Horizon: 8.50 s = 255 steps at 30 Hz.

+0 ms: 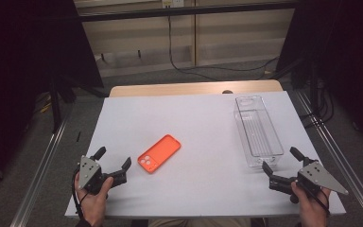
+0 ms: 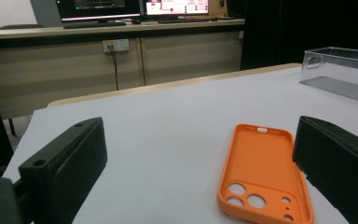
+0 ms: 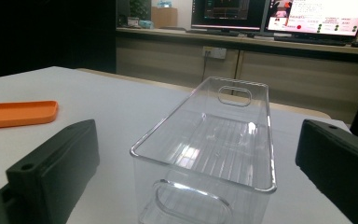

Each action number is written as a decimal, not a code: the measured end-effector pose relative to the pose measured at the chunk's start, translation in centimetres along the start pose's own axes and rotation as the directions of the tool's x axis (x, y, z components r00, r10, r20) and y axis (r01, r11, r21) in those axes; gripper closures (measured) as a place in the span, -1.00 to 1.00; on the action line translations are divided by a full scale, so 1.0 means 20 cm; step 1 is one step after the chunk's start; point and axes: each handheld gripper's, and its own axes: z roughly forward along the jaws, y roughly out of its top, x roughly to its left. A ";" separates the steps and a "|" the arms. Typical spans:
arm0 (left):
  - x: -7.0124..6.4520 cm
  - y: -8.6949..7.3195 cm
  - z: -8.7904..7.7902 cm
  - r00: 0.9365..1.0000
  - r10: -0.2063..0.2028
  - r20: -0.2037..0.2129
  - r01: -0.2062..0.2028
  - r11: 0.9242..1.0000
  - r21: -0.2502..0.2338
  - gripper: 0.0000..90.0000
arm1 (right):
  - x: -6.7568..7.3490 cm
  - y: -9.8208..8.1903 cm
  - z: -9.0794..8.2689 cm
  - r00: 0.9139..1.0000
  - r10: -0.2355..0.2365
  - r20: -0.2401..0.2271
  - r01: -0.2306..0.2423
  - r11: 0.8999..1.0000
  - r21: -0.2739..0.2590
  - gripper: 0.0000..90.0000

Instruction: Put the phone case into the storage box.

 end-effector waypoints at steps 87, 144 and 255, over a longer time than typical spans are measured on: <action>-0.24 0.17 0.42 0.955 -0.008 0.296 0.023 0.999 -0.048 -0.54 | 0.01 0.00 0.00 0.999 -0.015 -0.028 0.015 1.000 0.018 -1.00; -0.22 0.20 0.39 0.882 -0.091 0.463 -0.100 0.923 0.372 1.00 | 0.01 0.00 0.00 1.000 -0.008 -0.030 0.008 1.000 0.017 -1.00; -0.18 0.04 0.45 0.919 -0.162 0.359 -0.141 0.716 0.684 1.00 | 0.01 0.00 -0.01 0.999 -0.008 -0.042 0.009 1.000 0.017 -1.00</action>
